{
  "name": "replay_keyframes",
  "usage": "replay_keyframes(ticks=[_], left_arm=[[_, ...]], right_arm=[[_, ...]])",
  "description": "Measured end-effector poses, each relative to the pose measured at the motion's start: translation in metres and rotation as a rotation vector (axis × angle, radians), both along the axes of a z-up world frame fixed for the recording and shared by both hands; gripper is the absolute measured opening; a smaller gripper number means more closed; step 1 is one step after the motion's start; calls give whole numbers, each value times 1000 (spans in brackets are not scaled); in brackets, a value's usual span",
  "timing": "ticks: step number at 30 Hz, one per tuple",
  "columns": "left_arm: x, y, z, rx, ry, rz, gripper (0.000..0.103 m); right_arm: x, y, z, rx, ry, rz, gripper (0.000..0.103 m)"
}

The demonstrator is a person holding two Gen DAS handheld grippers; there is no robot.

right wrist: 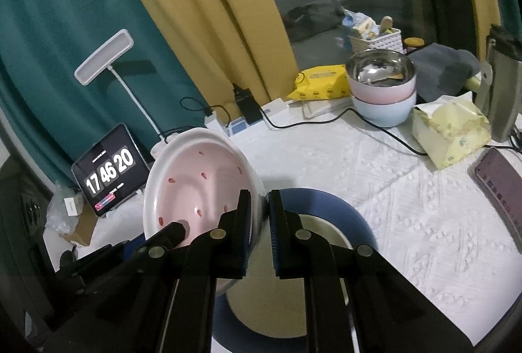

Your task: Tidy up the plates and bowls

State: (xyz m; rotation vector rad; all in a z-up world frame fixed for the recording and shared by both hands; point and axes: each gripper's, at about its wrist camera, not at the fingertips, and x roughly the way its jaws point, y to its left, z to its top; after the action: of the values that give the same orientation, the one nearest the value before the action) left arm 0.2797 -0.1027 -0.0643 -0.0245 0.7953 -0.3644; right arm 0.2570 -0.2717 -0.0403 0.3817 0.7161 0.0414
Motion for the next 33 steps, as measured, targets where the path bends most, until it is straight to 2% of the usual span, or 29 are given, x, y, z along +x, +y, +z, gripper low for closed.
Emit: replay_keyframes(ticks=[22, 33], left_arm=[[-18, -24, -29, 28, 77, -66, 17], [-23, -29, -37, 67, 74, -69, 17]], right_arm=[[-19, -22, -25, -63, 70, 31, 12], [-19, -22, -40, -86, 131, 47, 15]])
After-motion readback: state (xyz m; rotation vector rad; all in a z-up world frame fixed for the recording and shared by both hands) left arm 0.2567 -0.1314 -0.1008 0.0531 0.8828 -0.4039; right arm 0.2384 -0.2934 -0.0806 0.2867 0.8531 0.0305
